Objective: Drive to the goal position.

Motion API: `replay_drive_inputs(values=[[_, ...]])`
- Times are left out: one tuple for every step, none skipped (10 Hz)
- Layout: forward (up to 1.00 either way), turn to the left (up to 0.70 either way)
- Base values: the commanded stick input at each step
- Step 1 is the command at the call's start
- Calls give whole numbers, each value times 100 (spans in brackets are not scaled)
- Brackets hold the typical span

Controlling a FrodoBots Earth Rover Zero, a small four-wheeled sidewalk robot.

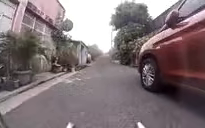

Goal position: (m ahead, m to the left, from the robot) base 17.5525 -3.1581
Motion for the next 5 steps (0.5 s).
replay_drive_inputs(values=[[70, 0], [70, 0], [70, 0], [70, 0], [70, 0]])
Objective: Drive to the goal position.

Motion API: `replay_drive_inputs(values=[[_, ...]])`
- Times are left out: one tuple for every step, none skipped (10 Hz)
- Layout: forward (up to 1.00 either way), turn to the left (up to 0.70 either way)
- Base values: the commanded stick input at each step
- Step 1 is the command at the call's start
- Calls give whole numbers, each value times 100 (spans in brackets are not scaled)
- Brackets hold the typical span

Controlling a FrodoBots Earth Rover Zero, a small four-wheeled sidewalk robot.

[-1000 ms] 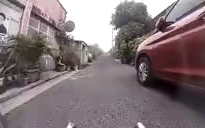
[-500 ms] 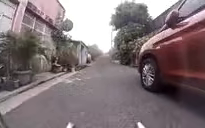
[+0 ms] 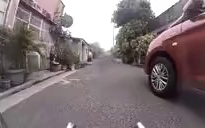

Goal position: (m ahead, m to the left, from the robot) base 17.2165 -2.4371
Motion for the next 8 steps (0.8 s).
replay_drive_inputs(values=[[70, 0], [70, 0], [70, 0], [70, 0], [70, 0], [70, 0], [70, 0], [70, 0]])
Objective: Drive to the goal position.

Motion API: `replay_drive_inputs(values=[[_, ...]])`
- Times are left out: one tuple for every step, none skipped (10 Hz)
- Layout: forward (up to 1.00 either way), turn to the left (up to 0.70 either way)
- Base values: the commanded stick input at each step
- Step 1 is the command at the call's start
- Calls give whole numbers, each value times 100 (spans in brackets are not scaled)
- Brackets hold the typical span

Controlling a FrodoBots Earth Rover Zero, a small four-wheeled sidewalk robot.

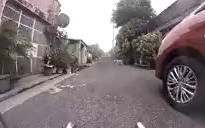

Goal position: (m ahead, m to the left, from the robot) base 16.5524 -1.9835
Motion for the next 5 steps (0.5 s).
replay_drive_inputs(values=[[70, 0], [70, 0], [70, 0], [70, 0], [70, 0]])
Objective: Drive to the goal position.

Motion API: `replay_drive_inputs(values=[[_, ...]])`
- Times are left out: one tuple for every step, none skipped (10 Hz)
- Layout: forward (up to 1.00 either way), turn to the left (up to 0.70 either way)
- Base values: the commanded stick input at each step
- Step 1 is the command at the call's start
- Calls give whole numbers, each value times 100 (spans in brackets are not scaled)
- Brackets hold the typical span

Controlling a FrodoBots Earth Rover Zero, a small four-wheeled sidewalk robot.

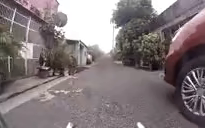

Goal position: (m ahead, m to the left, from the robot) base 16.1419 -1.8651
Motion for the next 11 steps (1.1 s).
replay_drive_inputs(values=[[70, -2], [70, -13], [70, -14], [70, -14], [70, -14], [70, -14], [70, -14], [70, -14], [70, -14], [70, -14], [70, -14]])
